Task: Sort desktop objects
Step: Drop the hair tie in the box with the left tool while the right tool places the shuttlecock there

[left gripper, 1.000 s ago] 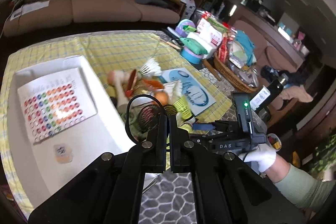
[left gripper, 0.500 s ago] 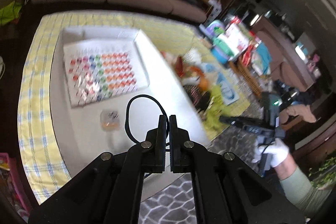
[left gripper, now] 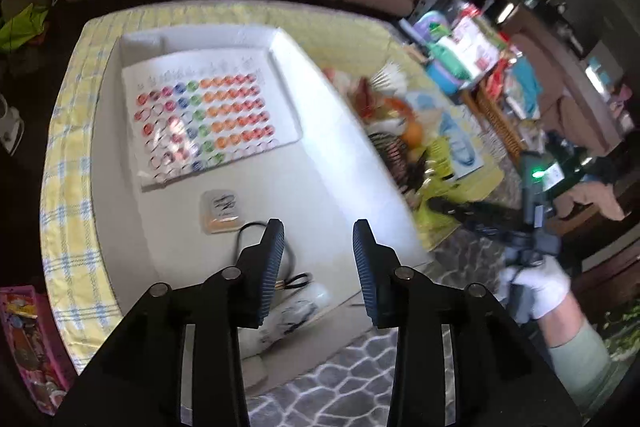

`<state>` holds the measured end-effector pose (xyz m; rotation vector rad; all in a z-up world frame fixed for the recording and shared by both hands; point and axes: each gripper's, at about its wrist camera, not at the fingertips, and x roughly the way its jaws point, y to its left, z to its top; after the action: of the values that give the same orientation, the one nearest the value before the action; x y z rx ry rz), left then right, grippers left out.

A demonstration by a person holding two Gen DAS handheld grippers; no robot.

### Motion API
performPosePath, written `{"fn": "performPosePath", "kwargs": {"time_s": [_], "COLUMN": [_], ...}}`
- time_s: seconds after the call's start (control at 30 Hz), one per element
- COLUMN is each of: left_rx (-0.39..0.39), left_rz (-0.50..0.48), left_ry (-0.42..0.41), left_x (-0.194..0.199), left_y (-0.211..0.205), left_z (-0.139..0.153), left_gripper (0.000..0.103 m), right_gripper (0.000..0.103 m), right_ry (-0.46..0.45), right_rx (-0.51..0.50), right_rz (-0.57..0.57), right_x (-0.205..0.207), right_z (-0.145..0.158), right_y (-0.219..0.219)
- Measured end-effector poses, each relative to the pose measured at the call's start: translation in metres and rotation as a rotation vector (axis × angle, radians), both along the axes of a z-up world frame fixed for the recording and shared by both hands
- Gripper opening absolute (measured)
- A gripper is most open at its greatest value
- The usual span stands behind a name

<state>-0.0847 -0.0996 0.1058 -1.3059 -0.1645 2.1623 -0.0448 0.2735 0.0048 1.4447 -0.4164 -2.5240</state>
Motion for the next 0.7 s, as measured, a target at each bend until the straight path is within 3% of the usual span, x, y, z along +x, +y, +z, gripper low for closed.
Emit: {"fn": "performPosePath", "kwargs": {"time_s": [0.03,0.1,0.17,0.3,0.43,0.53,0.63,0.7], "left_rx": [0.022,0.047,0.031,-0.023,-0.111,-0.193,-0.226,-0.199], "left_rz": [-0.017,-0.070,-0.159,-0.341,-0.408,-0.369,-0.363,-0.358], "left_ry": [0.012,0.043,0.081,0.101,0.089,0.065,0.028,0.007], "left_x": [0.003,0.008,0.013,0.028,0.043,0.039,0.032,0.026], "left_y": [0.005,0.024,0.060,0.142,0.200,0.216,0.224,0.219], "left_z": [0.004,0.014,0.020,0.017,-0.007,-0.028,-0.044,-0.048], "left_gripper": [0.039,0.057,0.064,0.066,0.065,0.053,0.036,0.015], "right_gripper": [0.008,0.008,0.008,0.008,0.008,0.008,0.008,0.008], "right_ry": [-0.005,-0.013,-0.014,-0.002,0.011,0.021,0.026,0.036], "right_rx": [-0.034,-0.093,-0.148,-0.218,-0.286,-0.308,-0.309,-0.309], "right_rz": [-0.007,-0.020,-0.036,-0.058,-0.051,-0.014,0.017,0.027], "right_x": [0.002,0.005,0.011,0.016,0.021,0.026,0.029,0.030], "right_z": [-0.001,-0.002,-0.001,0.005,0.012,0.019,0.024,0.028], "right_y": [0.006,0.017,0.027,0.041,0.050,0.045,0.039,0.038]}}
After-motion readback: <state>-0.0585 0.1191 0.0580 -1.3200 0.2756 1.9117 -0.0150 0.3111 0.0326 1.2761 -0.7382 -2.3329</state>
